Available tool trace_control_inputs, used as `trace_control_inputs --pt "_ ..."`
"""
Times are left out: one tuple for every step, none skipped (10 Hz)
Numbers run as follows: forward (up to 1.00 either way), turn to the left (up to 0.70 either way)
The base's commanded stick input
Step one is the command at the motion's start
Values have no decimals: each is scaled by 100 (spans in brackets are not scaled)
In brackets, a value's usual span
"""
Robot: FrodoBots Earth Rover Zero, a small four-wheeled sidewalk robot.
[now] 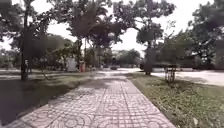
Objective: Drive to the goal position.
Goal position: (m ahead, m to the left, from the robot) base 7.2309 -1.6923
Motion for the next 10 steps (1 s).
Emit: trace_control_inputs --pt "100 0" --pt "100 0" --pt "100 0" --pt "100 0" --pt "100 0" --pt "100 0" --pt "100 0" --pt "100 0" --pt "100 0" --pt "100 0"
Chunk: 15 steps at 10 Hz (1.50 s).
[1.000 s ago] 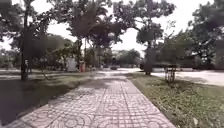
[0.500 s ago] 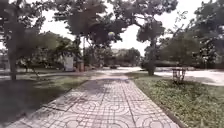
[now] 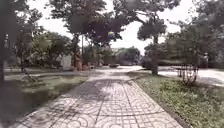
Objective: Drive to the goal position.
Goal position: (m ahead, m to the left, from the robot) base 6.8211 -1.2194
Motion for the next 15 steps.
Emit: trace_control_inputs --pt "100 0" --pt "100 0" --pt "100 0" --pt "100 0" --pt "100 0" --pt "100 0" --pt "100 0" --pt "100 0" --pt "100 0" --pt "100 0" --pt "100 0" --pt "100 0" --pt "100 0" --pt "100 0" --pt "100 0"
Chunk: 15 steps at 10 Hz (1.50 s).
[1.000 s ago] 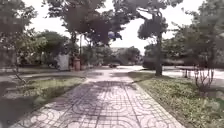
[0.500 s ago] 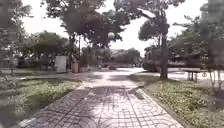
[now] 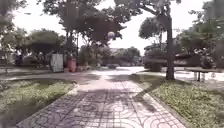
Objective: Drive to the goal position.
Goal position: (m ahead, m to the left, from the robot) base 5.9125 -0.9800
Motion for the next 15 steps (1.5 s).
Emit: trace_control_inputs --pt "100 0" --pt "100 0" --pt "100 0" --pt "100 0" --pt "100 0" --pt "100 0" --pt "100 0" --pt "100 0" --pt "100 0" --pt "100 0" --pt "100 7" --pt "100 27" --pt "100 11" --pt "100 0" --pt "100 0"
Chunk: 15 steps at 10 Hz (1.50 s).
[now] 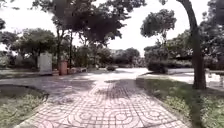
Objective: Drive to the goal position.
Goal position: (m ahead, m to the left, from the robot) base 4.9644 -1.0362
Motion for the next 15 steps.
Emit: trace_control_inputs --pt "100 0" --pt "100 0" --pt "100 0" --pt "100 0" --pt "100 0" --pt "100 0" --pt "100 0" --pt "100 0" --pt "100 0" --pt "100 27" --pt "100 14" --pt "100 0" --pt "100 0" --pt "100 0" --pt "100 0"
